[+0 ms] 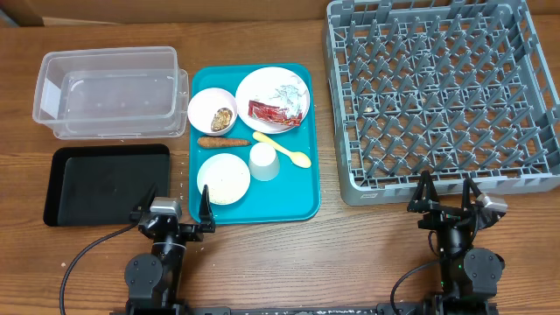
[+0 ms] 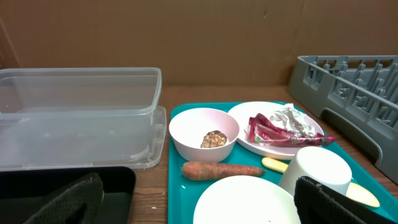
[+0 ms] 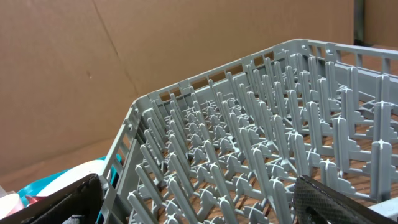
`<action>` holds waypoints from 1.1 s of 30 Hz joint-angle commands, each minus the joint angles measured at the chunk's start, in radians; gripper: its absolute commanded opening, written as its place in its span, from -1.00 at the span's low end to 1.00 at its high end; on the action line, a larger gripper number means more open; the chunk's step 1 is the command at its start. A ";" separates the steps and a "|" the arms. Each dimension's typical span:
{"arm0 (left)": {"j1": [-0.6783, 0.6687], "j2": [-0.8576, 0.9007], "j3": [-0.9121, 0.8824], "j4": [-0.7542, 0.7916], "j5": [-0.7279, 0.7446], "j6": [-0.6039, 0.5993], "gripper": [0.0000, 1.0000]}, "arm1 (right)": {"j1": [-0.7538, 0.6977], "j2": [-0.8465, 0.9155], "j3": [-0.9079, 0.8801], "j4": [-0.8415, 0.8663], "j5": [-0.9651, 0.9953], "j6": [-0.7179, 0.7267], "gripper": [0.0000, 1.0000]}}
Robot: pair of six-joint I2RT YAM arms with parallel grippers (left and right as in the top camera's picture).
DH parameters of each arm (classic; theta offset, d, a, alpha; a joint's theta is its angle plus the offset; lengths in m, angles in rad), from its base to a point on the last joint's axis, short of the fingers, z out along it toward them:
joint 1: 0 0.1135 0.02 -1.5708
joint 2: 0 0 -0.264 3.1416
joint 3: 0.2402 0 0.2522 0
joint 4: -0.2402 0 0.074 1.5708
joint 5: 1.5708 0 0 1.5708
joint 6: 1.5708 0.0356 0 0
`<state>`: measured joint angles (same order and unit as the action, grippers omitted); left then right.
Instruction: Sort waste into correct bins and load items into the dishwasher
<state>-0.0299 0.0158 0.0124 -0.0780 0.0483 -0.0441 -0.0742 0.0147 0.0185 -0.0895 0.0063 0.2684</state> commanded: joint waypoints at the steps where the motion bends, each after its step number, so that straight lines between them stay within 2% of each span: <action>1: 0.010 -0.011 -0.008 0.003 -0.007 0.022 1.00 | -0.005 -0.012 -0.011 0.008 -0.001 -0.004 1.00; 33: 0.010 -0.011 -0.008 0.002 -0.029 0.022 0.99 | -0.005 -0.012 -0.011 0.023 -0.020 -0.003 1.00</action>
<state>-0.0299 0.0158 0.0124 -0.0784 0.0338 -0.0437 -0.0742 0.0147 0.0185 -0.0868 0.0021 0.2684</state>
